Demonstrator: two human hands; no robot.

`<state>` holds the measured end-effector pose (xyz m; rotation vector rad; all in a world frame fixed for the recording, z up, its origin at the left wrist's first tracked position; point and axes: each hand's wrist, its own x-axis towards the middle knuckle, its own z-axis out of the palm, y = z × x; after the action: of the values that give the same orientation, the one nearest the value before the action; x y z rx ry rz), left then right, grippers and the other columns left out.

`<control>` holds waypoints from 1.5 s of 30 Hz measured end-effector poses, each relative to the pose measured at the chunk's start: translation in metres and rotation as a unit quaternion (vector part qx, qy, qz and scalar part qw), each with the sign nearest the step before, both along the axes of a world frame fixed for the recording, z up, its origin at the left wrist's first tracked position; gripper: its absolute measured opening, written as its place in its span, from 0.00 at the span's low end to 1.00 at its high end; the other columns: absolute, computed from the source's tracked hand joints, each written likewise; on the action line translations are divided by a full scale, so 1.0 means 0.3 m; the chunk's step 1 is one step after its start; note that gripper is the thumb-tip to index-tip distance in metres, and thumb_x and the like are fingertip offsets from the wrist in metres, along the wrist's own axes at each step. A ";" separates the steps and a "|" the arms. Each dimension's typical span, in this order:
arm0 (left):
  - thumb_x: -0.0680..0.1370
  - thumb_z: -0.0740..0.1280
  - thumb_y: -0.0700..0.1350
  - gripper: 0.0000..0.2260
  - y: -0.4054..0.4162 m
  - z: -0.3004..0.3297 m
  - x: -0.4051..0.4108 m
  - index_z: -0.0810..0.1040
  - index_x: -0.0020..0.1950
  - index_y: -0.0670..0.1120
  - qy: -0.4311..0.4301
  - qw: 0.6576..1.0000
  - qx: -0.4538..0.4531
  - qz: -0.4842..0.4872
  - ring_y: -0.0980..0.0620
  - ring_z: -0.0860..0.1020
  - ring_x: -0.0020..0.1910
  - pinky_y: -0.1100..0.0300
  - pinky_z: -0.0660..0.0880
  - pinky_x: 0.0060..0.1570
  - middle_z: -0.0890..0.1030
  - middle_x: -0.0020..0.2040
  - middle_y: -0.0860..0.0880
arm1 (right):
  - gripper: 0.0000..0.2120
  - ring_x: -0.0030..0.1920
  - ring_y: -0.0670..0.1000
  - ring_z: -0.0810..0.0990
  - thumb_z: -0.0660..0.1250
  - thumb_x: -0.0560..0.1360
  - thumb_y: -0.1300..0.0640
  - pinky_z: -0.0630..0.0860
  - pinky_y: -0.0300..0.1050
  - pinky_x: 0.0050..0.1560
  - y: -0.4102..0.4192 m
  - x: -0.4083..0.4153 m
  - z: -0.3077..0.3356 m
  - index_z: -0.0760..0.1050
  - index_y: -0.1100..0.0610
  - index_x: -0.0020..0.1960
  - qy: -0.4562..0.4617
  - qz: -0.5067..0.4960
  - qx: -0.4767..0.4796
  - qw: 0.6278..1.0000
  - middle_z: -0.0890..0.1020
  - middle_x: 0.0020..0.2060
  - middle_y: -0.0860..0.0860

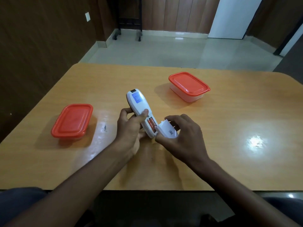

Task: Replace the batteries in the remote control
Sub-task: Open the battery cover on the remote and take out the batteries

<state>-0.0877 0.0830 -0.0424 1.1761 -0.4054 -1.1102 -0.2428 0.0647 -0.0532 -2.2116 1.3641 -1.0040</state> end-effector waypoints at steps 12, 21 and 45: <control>0.72 0.77 0.40 0.24 0.009 -0.032 0.037 0.79 0.68 0.50 -0.093 0.990 0.099 -0.040 0.45 0.87 0.46 0.48 0.85 0.39 0.86 0.54 0.46 | 0.14 0.50 0.55 0.75 0.66 0.78 0.46 0.74 0.49 0.40 -0.127 -0.117 -0.040 0.72 0.54 0.56 0.218 -0.124 -0.038 0.967 0.80 0.49 0.52; 0.72 0.78 0.46 0.15 0.023 -0.005 0.033 0.83 0.58 0.55 -0.220 0.964 0.147 -0.027 0.47 0.85 0.40 0.58 0.77 0.22 0.86 0.47 0.51 | 0.13 0.52 0.54 0.77 0.70 0.76 0.49 0.76 0.47 0.40 -0.145 -0.099 -0.024 0.84 0.57 0.52 0.223 -0.110 -0.101 0.963 0.83 0.48 0.52; 0.57 0.86 0.51 0.36 0.044 0.022 0.147 0.80 0.63 0.51 -0.503 0.809 0.152 -0.262 0.56 0.79 0.44 0.58 0.76 0.46 0.80 0.54 0.52 | 0.16 0.54 0.62 0.76 0.62 0.72 0.71 0.76 0.53 0.43 -0.392 -0.108 0.012 0.77 0.64 0.57 0.305 -0.082 -0.132 0.940 0.81 0.52 0.59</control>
<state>-0.0436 0.0960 -0.0358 1.9820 -1.4902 -0.9286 -0.2751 -0.0528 -0.0497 -2.8015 1.7749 -0.5879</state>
